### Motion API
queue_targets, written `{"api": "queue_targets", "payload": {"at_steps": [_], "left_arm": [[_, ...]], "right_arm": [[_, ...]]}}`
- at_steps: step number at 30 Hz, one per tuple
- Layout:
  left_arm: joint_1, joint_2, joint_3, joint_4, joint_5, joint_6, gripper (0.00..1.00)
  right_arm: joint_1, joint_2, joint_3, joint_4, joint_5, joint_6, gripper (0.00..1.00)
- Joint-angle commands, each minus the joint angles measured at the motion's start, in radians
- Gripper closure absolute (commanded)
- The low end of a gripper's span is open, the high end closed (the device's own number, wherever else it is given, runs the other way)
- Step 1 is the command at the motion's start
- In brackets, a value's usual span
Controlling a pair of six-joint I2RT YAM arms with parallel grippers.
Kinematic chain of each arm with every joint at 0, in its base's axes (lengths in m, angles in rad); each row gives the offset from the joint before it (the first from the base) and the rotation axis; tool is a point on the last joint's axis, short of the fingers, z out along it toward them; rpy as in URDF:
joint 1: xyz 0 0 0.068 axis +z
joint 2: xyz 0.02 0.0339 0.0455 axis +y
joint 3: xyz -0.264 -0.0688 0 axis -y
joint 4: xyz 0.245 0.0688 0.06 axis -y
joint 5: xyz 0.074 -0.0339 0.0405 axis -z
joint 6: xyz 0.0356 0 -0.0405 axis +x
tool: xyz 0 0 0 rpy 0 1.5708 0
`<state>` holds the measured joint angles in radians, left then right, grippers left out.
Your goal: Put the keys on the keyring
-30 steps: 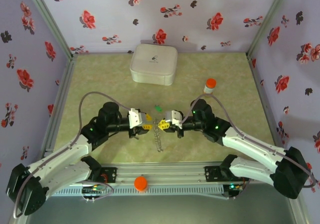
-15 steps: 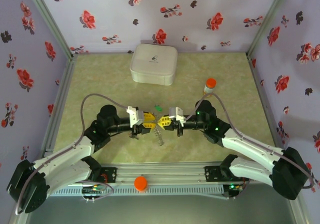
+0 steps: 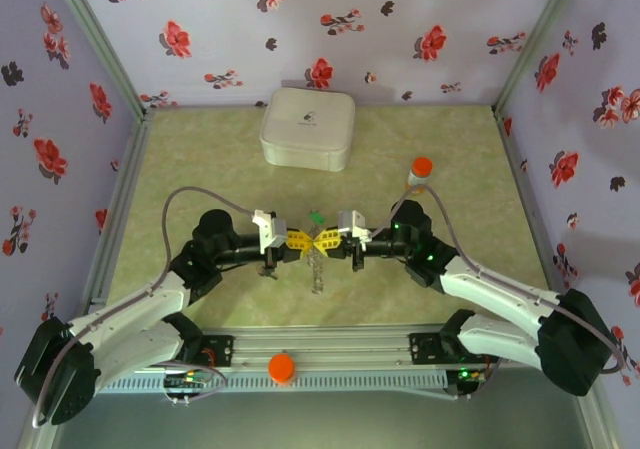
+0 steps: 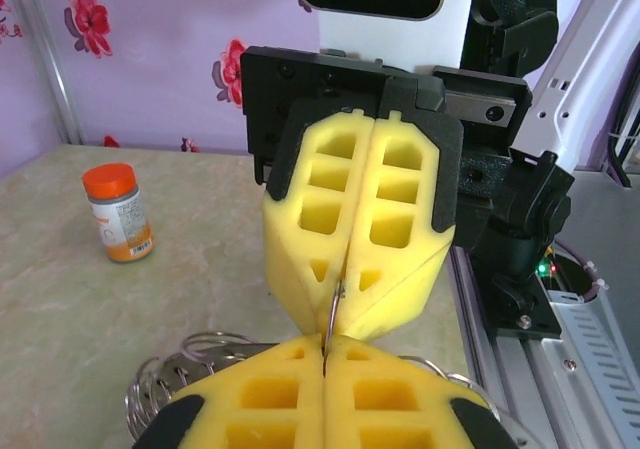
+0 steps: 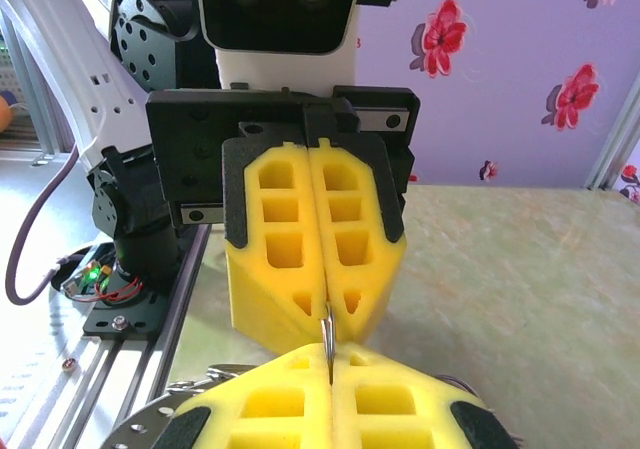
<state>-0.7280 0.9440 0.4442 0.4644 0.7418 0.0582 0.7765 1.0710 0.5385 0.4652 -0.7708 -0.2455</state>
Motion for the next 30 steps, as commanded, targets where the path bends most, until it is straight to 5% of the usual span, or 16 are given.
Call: {"api": "queue_targets", "payload": {"at_steps": [1, 2, 4, 9, 14, 19, 24, 30], "left_arm": [[-0.008, 0.002, -0.003, 0.058, 0.024, 0.001, 1.00], [-0.008, 0.000, -0.001, 0.051, 0.010, 0.004, 1.00], [-0.008, -0.012, 0.005, 0.022, -0.024, 0.025, 1.00], [-0.022, -0.030, 0.033, -0.126, -0.186, 0.153, 1.00], [-0.031, -0.019, 0.049, -0.176, -0.233, 0.223, 1.00], [-0.035, -0.025, 0.048, -0.171, -0.290, 0.236, 1.00], [-0.034, -0.066, 0.045, -0.176, -0.498, 0.261, 1.00], [-0.024, -0.106, 0.057, -0.187, -0.755, 0.291, 1.00]], "right_arm": [[0.010, 0.004, 0.000, 0.035, 0.010, 0.016, 0.90], [0.010, -0.007, -0.004, 0.016, 0.053, 0.008, 0.74], [0.010, -0.030, -0.003, -0.077, 0.140, -0.056, 0.64], [0.010, -0.056, 0.039, -0.341, 0.288, -0.229, 0.66], [0.016, -0.032, 0.064, -0.323, 0.194, -0.206, 0.68], [0.021, -0.007, 0.070, -0.287, 0.291, -0.193, 0.65], [0.010, 0.030, 0.107, -0.245, 0.563, 0.017, 0.60], [0.006, 0.112, 0.184, -0.270, 0.738, 0.206, 0.59]]}}
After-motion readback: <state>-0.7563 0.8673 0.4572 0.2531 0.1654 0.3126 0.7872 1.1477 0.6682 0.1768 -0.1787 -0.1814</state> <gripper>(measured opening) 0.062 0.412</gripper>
